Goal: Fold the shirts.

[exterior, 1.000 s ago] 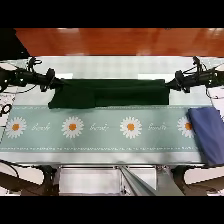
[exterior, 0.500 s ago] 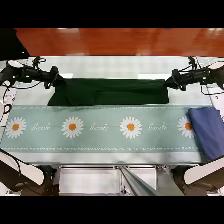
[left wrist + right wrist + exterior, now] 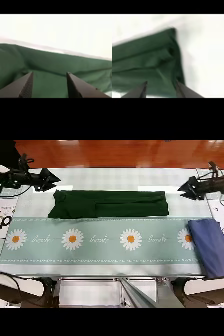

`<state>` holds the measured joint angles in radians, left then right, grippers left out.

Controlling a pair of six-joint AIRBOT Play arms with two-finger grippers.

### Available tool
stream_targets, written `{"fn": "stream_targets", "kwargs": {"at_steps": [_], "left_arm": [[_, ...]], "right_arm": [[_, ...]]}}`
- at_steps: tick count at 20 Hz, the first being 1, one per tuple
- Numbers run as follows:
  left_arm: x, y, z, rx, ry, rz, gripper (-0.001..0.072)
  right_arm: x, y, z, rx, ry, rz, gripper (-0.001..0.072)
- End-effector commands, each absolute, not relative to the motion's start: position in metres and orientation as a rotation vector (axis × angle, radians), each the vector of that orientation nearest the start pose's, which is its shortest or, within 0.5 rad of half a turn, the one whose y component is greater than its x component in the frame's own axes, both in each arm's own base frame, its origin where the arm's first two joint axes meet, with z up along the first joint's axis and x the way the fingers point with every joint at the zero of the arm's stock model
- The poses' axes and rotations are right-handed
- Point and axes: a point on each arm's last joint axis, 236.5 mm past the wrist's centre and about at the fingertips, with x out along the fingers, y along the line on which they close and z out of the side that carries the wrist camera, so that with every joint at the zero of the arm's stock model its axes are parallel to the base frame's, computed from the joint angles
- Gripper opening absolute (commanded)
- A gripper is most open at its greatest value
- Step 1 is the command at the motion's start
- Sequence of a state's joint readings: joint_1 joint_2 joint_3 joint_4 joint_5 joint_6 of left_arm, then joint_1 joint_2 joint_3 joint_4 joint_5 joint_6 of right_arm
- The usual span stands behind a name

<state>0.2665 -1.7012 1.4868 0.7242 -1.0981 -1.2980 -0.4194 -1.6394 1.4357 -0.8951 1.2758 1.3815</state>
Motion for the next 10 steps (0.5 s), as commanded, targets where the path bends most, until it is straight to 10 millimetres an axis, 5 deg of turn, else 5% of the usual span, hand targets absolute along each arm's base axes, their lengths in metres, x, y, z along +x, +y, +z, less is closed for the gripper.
{"fn": "stream_targets", "kwargs": {"at_steps": [1,3,6,10], "left_arm": [[0.488,-0.02,0.045,-0.606,0.903,-0.28,0.0507],[0.456,-0.02,0.047,-0.578,0.846,-0.225,0.0507],[0.415,-0.027,0.038,-0.573,0.827,-0.187,0.0507],[0.402,-0.044,0.031,-0.573,0.868,-0.226,0.0507]], "right_arm": [[0.422,-0.076,-0.014,0.731,1.184,0.009,0.0419],[0.411,-0.065,-0.041,0.799,1.185,-0.008,0.042],[0.43,-0.04,-0.063,0.982,1.16,0.081,0.0421],[0.445,-0.013,-0.093,1.072,1.22,0.165,0.0421]]}}
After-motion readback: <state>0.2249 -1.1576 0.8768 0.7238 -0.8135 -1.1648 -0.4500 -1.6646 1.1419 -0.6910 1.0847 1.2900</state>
